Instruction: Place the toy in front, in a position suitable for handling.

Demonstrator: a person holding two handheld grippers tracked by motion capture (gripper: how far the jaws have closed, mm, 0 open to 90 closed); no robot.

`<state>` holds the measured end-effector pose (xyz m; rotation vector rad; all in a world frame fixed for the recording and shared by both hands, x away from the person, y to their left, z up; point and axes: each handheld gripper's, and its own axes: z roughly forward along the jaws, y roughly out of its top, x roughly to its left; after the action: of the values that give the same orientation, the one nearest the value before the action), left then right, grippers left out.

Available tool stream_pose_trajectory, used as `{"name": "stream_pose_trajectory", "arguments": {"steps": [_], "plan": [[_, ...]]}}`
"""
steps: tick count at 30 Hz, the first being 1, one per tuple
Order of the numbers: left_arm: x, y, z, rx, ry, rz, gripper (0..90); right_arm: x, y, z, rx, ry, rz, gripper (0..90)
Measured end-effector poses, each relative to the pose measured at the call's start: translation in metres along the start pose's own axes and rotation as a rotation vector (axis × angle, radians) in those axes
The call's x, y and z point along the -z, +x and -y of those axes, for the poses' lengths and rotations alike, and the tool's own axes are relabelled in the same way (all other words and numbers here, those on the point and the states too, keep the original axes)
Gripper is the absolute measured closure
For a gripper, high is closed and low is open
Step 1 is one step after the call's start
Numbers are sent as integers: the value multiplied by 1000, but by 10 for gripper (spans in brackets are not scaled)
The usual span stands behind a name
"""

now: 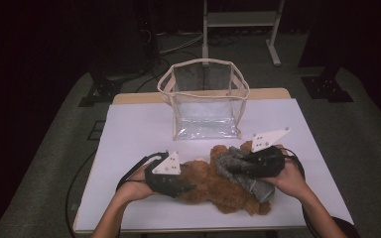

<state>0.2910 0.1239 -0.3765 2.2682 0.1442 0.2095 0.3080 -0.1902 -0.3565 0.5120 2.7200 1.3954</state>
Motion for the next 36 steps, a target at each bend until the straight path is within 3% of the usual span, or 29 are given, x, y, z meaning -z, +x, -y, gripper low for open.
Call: {"name": "stream_pose_trajectory", "arguments": {"steps": [6,12,13,14,16,17,19,21,28,31,36], "plan": [[-5,7,-2,40,-21,49,174,-9,14,14,24,11,-53,739],[-24,11,-14,11,-18,68,45,-5,20,22,36,9,-76,741],[-26,10,-16,-19,-18,61,51,-5,19,23,32,5,-75,741],[-27,10,-18,-32,-19,55,112,-4,18,24,24,-1,-80,740],[-29,8,-20,-59,11,30,177,-4,16,23,23,2,-90,739],[-29,8,-20,-70,22,11,271,-4,16,22,26,7,-85,738],[-28,8,-21,-62,34,-10,408,-4,15,19,26,10,-60,735],[-25,8,-20,-66,40,-42,472,-4,12,16,20,5,-39,730],[-10,11,-11,-21,40,-115,489,-9,0,-11,41,11,2,724],[-5,8,-4,-19,14,-94,466,-10,0,-14,62,15,-11,727],[-2,-2,-2,-24,-3,-52,433,-4,11,-4,74,29,-53,730]]}}
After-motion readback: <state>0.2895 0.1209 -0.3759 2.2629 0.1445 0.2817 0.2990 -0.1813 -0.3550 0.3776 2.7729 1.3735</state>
